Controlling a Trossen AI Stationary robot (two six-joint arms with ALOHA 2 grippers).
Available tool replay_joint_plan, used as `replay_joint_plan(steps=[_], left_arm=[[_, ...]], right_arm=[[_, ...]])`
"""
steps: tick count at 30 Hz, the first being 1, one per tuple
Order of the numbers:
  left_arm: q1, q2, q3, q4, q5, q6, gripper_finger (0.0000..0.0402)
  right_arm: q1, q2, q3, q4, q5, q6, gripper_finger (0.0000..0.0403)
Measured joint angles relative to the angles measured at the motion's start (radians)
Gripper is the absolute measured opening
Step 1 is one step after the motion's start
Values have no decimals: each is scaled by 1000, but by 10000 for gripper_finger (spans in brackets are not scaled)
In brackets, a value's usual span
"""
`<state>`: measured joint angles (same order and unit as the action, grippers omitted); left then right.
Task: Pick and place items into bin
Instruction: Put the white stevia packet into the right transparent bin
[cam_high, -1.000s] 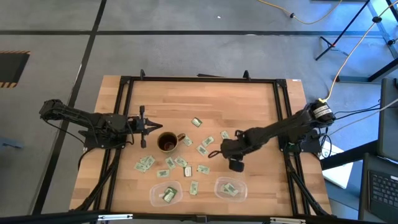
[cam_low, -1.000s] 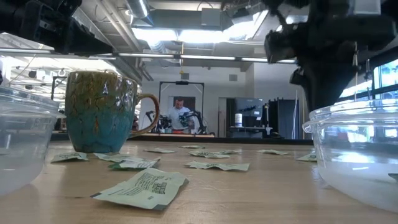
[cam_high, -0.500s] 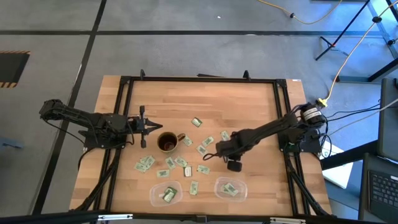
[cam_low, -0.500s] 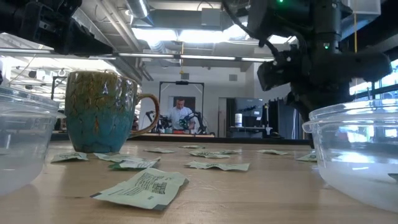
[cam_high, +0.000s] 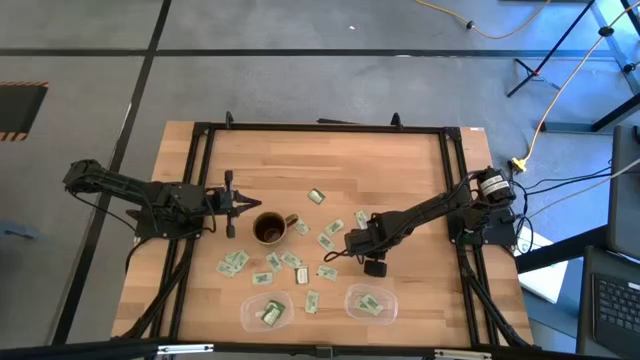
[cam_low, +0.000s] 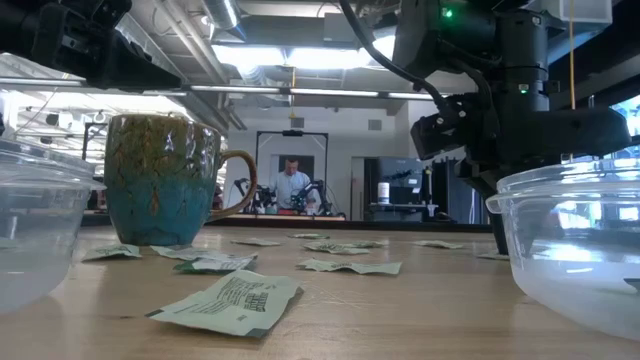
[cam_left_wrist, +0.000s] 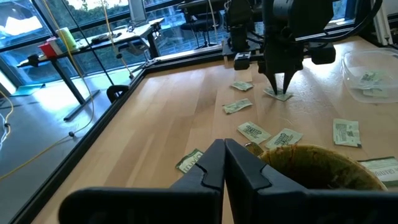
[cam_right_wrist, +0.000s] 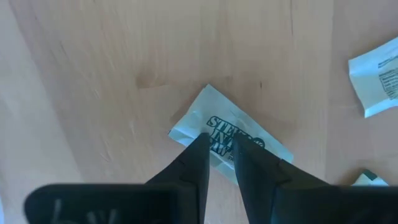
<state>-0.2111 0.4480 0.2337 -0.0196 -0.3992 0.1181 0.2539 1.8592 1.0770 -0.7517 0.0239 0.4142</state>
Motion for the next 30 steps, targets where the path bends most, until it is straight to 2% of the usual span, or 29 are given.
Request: replay_joint_plan(steps=[4, 12, 20, 26, 30], left_arm=[[0, 0, 0, 0, 0, 0, 4], [0, 0, 0, 0, 0, 0, 5], [0, 0, 0, -1, 0, 0, 3], [0, 0, 0, -1, 0, -1, 8], [0, 0, 0, 0, 0, -1, 7]], right_arm=[[-1, 1, 0, 8, 18, 1, 65], [-1, 3, -1, 3, 27, -2, 7], [34, -63, -12, -20, 22, 47, 13], [111, -164, 4, -24, 16, 141, 3], [183, -200, 65, -16, 17, 193, 4]])
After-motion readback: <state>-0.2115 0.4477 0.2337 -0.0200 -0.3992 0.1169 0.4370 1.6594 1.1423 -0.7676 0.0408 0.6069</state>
